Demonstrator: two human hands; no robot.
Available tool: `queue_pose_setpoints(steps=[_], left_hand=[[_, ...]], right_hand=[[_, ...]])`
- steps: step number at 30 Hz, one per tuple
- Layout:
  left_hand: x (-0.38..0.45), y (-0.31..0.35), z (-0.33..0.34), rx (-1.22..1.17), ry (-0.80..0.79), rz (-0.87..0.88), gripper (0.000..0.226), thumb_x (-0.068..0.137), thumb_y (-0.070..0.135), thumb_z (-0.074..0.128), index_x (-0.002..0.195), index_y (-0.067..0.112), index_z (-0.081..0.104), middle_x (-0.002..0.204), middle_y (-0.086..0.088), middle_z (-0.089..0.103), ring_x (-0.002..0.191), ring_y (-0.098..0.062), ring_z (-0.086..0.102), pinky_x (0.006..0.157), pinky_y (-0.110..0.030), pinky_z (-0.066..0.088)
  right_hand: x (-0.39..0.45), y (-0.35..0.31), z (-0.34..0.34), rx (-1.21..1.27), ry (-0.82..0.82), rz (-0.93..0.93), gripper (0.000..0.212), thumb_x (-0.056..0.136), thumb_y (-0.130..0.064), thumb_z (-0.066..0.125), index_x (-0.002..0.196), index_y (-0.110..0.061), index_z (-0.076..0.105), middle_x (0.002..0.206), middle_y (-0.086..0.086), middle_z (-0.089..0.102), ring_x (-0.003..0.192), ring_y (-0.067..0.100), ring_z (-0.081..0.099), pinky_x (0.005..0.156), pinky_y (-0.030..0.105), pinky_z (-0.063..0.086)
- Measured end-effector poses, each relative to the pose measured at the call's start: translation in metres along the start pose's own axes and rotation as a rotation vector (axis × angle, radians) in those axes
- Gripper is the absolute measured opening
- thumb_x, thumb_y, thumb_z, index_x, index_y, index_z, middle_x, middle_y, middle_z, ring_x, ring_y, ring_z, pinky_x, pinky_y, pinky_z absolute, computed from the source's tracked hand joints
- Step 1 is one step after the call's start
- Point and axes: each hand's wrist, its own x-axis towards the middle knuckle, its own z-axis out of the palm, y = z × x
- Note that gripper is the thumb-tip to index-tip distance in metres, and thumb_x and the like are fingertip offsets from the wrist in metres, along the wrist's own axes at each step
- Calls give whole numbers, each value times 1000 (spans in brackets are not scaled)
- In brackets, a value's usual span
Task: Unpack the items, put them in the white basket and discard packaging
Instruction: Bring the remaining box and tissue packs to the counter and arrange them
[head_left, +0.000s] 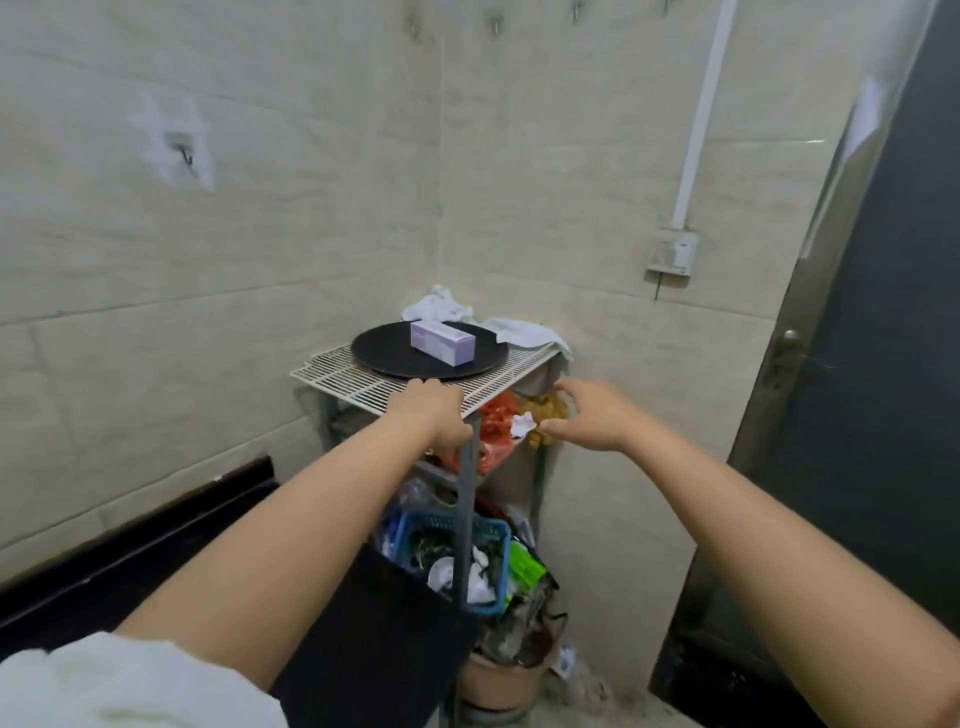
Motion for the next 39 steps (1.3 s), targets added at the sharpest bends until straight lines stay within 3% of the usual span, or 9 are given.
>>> queue_pose_setpoints(steps=[3,9,15,20,26,29,32,39], left_hand=[[62,6,4,-5,-29,-53,51,88,37,50,133,15,43,138,-15,46,127,-33,40,106,-46,39],[194,-2,2,-25,-48,-154,44,87,37,51,125,15,51,129,-12,53,117,-30,49,94,-39,42],[299,-14,16,-65,-80,-275,43,87,33,50,126,16,50,130,-12,53,117,-29,50,94,-39,43],[358,-21,44,-139,-46,-424,48,91,38,47,132,14,43,134,-14,50,119,-31,49,93,-40,44],[433,-26,59,-281,45,-758,81,82,59,51,143,12,24,138,-16,46,125,-35,46,95,-41,44],[466,-22,69,-330,-2,-915,86,76,60,57,142,13,26,136,-14,46,124,-33,46,90,-38,46],[486,-19,77,-314,5,-996,73,78,44,61,138,17,29,128,-15,46,117,-32,47,75,-34,42],[465,-37,64,-311,86,-1026,69,80,36,60,138,18,27,127,-19,47,115,-37,48,75,-36,40]], right_hand=[[57,27,4,-18,1,-31,60,85,-34,57,135,-7,39,140,18,47,125,33,46,99,37,41],[196,63,9,-50,-9,-123,46,83,-37,56,122,-12,52,129,16,57,114,31,54,92,37,45],[320,91,12,-31,-73,-180,59,85,-39,53,136,-13,41,142,13,46,126,31,45,101,39,41],[414,111,27,18,-118,-248,54,86,-34,54,134,-12,43,143,12,45,128,29,44,103,37,39],[524,115,55,34,-214,-451,48,88,-30,54,130,-7,47,137,15,50,123,32,48,100,37,40],[565,116,68,39,-264,-514,43,87,-29,54,125,-7,51,132,15,54,118,31,51,96,36,43],[596,117,79,8,-297,-578,42,86,-30,55,123,-9,52,130,13,56,117,30,52,96,38,46],[606,89,85,40,-332,-708,48,86,-29,55,128,-7,48,131,16,54,116,30,53,96,38,45]])
